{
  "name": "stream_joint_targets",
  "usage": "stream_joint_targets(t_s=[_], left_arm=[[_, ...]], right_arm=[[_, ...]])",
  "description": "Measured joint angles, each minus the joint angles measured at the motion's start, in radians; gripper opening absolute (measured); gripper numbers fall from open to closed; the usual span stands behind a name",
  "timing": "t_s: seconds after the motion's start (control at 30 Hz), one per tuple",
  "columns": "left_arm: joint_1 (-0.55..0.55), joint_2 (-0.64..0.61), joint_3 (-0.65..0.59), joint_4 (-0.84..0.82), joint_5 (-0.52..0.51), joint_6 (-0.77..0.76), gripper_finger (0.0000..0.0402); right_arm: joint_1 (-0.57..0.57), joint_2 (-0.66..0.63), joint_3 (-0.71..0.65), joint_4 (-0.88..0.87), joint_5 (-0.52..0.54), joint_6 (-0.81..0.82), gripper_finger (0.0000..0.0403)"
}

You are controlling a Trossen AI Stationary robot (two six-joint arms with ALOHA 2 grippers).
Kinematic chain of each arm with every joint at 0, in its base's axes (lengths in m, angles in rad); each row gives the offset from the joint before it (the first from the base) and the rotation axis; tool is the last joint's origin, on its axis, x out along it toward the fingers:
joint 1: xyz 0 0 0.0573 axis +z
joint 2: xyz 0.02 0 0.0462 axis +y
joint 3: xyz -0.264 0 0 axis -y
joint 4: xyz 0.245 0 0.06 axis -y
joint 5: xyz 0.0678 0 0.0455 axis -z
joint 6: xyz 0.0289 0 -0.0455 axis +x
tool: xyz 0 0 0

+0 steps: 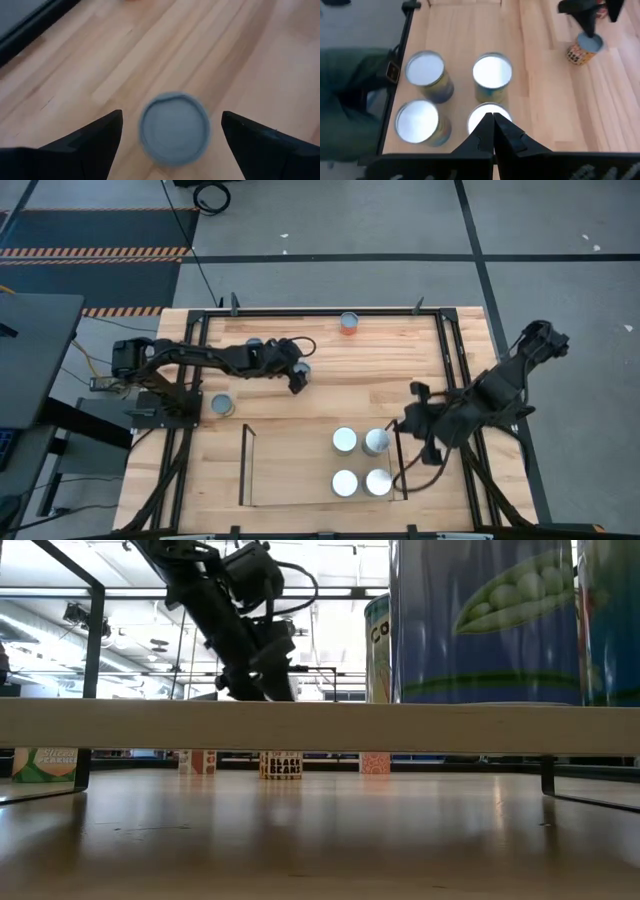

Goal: Pick and place cans onto a shelf
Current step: Put the canned spicy black beans on the shelf

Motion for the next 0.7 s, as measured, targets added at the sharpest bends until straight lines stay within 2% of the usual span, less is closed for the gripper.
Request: stream_joint_targets(t_s=[0.27,0.37,0.7], left_arm=[[-0.005,0.083,0.001,0.018,-0.034,-0.127,0.0346],[-0.005,0.110,0.002,0.040,-0.068,-0.127,0.0346],[-0.010,0.120,0.003,0.069,-0.069,-0.101,0.0346]], right_arm=[[-0.072,-0.044,-0.023,0.021,-0.004,-0.005,0.0005],[-0.089,-0.039,-0.023,0.034,-0.034,-0.005,0.0005],[-0.106,-0.027,-0.024,0.075,-0.085,0.000,0.0005]])
